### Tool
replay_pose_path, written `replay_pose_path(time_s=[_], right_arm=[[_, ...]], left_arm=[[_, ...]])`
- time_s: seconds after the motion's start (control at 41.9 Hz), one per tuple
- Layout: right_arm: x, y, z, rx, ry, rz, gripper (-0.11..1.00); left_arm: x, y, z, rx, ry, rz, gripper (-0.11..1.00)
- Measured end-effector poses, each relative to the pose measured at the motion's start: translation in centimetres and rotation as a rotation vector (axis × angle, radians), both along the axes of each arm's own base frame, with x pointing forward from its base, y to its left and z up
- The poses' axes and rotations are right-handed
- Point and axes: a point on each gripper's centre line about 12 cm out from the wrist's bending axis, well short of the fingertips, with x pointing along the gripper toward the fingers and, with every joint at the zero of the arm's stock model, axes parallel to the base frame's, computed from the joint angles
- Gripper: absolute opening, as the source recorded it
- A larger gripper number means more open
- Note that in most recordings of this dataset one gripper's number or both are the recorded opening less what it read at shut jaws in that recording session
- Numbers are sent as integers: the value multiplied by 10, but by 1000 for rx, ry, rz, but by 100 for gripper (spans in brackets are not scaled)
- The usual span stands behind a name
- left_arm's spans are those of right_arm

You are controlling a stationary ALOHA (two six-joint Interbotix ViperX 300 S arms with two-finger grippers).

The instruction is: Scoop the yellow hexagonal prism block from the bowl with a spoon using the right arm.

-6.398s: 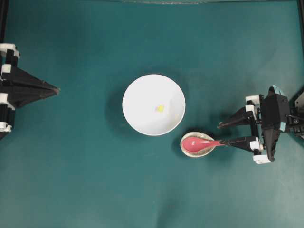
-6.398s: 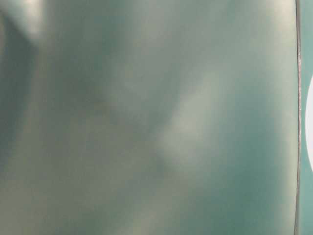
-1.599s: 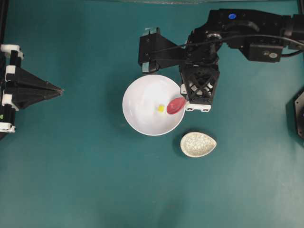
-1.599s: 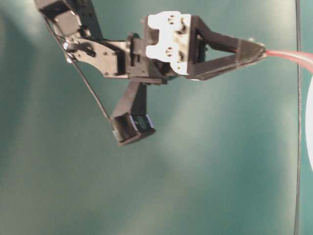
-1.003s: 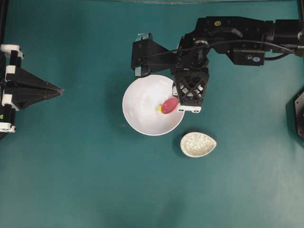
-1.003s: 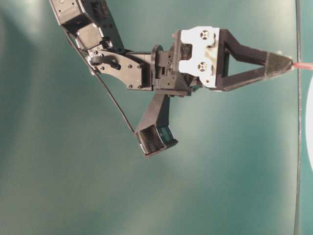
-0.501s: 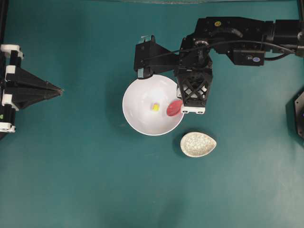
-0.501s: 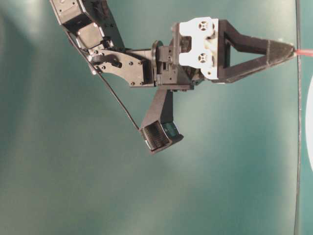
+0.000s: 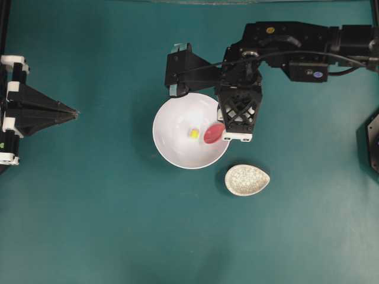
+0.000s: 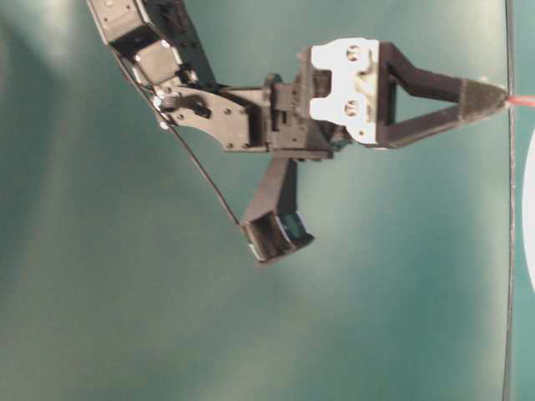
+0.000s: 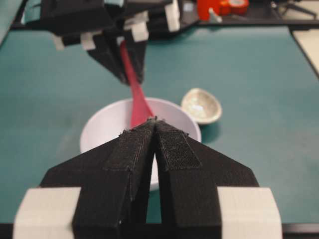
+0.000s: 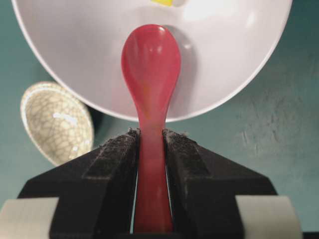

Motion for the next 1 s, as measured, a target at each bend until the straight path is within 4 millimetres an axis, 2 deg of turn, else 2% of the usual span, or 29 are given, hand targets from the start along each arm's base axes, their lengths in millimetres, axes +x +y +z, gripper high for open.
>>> replay_pose_path(time_s=[0.263,1.003], right_arm=[[7,-1,-11,-3,-11,-9,23],[34,1,-16,-50,-200,-39,23]], left_arm=[[0,0,0,0,2,2,0],[0,0,0,0,3,0,0]])
